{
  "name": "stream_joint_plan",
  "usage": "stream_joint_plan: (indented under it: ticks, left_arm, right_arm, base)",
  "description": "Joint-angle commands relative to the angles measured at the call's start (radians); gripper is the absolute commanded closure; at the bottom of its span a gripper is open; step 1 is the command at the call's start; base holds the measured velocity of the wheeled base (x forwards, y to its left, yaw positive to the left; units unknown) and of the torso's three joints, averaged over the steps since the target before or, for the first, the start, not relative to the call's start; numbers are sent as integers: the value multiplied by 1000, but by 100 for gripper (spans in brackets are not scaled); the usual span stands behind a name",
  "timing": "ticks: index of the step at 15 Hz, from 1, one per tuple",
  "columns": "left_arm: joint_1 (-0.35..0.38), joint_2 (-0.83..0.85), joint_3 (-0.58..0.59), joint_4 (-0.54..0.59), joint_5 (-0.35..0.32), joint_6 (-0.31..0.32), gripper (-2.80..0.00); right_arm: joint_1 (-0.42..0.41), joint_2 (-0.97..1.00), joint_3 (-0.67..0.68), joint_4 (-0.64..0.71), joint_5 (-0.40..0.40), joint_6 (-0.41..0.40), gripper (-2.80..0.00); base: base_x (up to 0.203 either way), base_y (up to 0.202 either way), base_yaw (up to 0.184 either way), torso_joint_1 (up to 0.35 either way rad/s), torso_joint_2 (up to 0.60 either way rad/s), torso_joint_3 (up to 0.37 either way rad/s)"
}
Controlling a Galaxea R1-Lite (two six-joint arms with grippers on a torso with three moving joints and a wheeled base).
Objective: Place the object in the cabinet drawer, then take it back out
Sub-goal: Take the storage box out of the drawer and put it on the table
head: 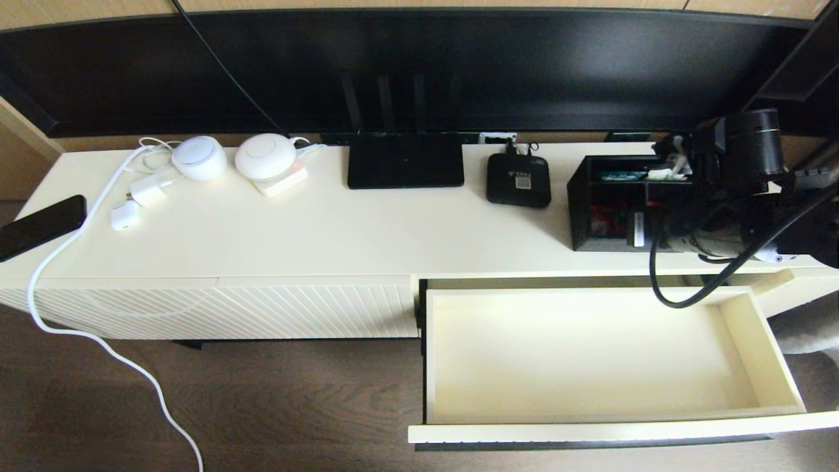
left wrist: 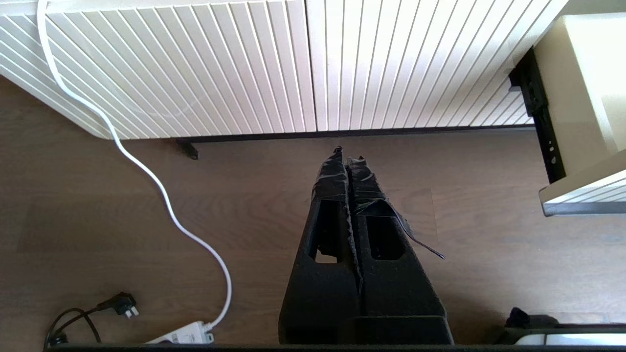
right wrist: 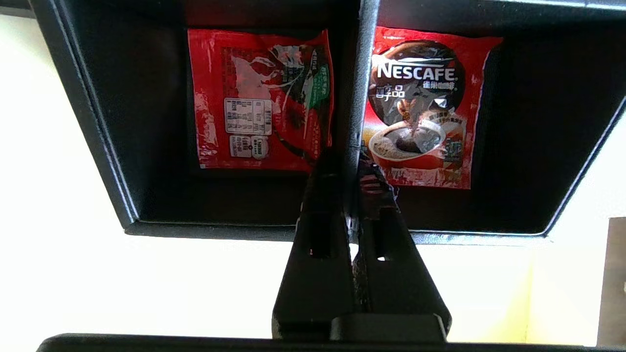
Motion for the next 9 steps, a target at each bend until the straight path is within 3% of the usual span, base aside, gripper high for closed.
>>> stream_joint_plan:
  ticks: [1, 5, 6, 9]
  left_arm:
    - [0, 2, 1, -1, 0, 0, 0]
    - [0, 2, -1, 1, 0, 0, 0]
    - [0, 2, 1, 0, 0, 0, 0]
    - [0, 0, 1, 0, 0, 0, 0]
  right_arm:
    - [-6, 2, 4, 0, -3, 4, 0]
    - [-23, 2, 15, -41, -1, 3, 0]
    - [-26, 2, 14, -44, 0, 3, -280]
    - [-34, -3, 16, -59, 4, -1, -280]
  base:
    - [0, 0, 0, 0, 0, 0]
    - [0, 0, 0, 0, 0, 0]
    - [0, 0, 0, 0, 0, 0]
    - [0, 0, 0, 0, 0, 0]
